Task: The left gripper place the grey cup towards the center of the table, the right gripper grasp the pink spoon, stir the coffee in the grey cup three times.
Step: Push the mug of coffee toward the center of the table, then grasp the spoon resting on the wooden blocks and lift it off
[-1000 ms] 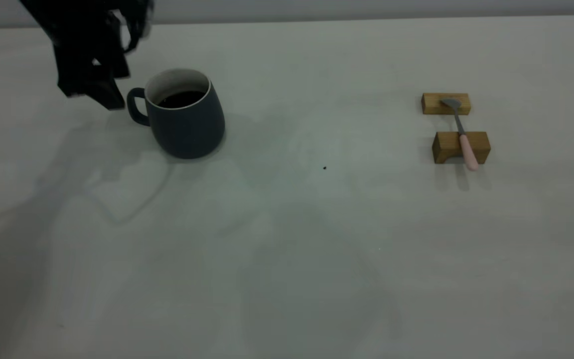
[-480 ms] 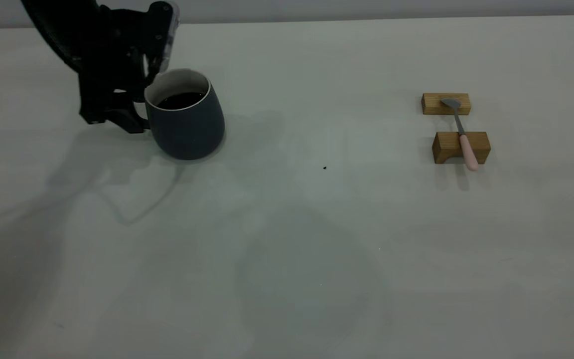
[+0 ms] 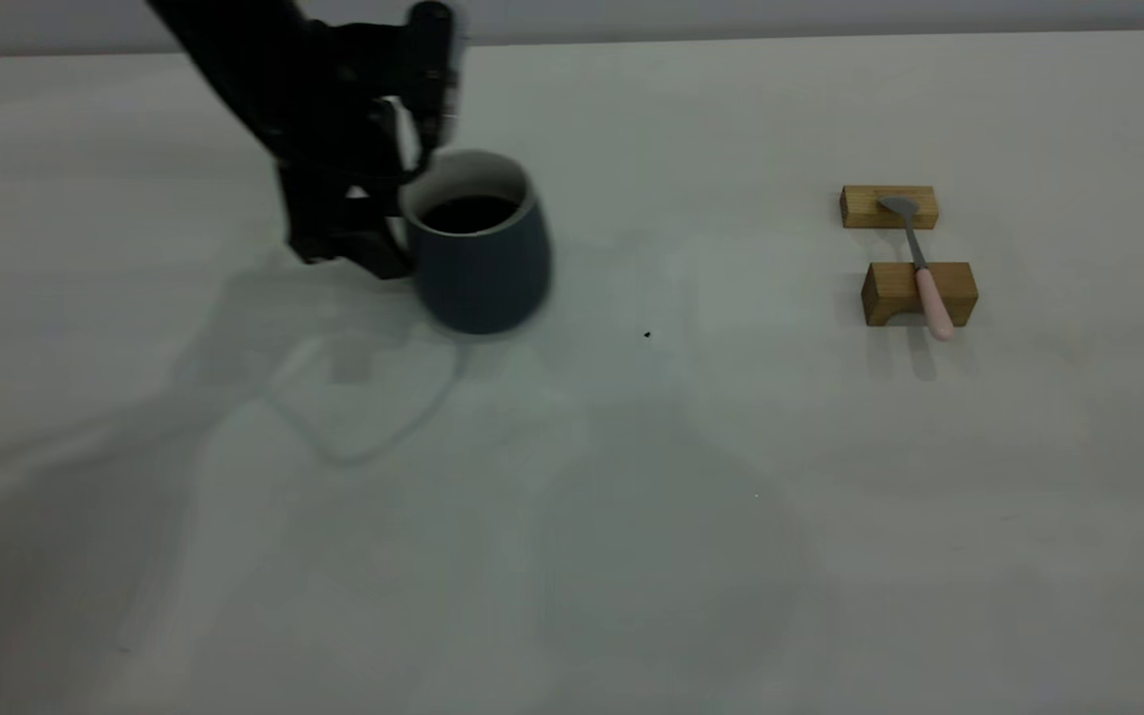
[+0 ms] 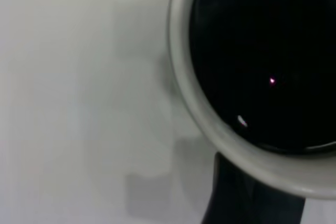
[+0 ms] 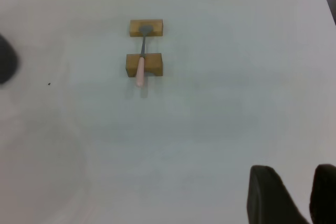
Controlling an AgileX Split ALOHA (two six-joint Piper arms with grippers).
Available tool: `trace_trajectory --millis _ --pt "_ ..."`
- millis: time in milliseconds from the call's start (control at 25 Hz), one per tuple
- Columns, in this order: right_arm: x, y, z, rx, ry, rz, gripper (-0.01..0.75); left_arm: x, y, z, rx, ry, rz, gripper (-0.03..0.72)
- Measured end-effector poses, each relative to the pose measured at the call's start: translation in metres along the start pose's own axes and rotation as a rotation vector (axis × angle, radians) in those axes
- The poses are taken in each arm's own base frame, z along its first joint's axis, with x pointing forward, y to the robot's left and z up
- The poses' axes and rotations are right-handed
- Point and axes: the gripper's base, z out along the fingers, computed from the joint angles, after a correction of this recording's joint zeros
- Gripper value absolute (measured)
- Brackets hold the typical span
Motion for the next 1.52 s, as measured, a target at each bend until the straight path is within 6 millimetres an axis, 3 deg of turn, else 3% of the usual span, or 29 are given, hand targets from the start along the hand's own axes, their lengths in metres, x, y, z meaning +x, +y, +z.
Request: trace_trajectory --millis 280,440,560,800,1040,1160,1320,1520 --pt "0.0 0.0 0.0 0.0 0.0 0.0 0.237 -0.038 -0.008 0.015 -0.071 -0.054 -0.008 0.568" --pt "0.0 0.0 0.0 0.0 0.0 0.0 0.237 -0.041 -0.01 0.017 -0.073 -0.055 -0.014 0.568" --pt "0.0 0.0 0.0 0.0 0.0 0.0 0.237 -0.043 -0.007 0.006 -0.066 -0.067 -0.052 0.568" --pt "0.0 0.0 0.0 0.0 0.0 0.0 0.237 -0.057 0.009 -0.058 -0.124 -0.131 -0.133 0.568" --pt "0.0 0.0 0.0 0.0 0.0 0.0 0.237 -0.08 0.018 -0.15 -0.238 -0.256 -0.301 0.568" --pt "0.0 0.0 0.0 0.0 0.0 0.0 0.237 -0.088 0.016 -0.187 -0.271 -0.329 -0.445 0.568" --pt "0.0 0.0 0.0 0.0 0.0 0.0 0.237 -0.092 0.005 -0.214 -0.196 -0.365 -0.621 0.568" --pt "0.0 0.0 0.0 0.0 0.0 0.0 0.237 -0.092 -0.023 -0.248 -0.022 -0.294 -0.749 0.568"
